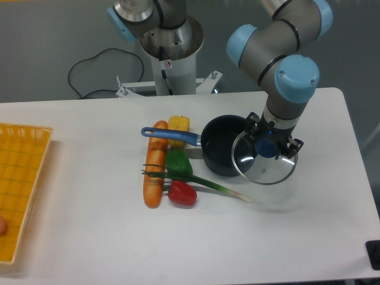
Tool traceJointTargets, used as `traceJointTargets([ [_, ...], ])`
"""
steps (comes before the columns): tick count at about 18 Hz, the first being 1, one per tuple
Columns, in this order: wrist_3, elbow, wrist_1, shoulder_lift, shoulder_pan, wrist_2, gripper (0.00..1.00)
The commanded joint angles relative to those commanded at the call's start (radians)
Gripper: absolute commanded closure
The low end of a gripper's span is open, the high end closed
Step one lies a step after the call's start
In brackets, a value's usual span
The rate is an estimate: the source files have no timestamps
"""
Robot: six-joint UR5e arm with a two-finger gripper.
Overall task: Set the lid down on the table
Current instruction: 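Carry the glass lid away from the black saucepan and lower it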
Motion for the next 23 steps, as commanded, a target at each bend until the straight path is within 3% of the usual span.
traceJointTargets([
  [16,0.003,0.055,0.011,-0.060,0.006,-0.025,0.37],
  [23,0.080,0.104,0.044,-0.135,0.070,-0.026,0.37],
])
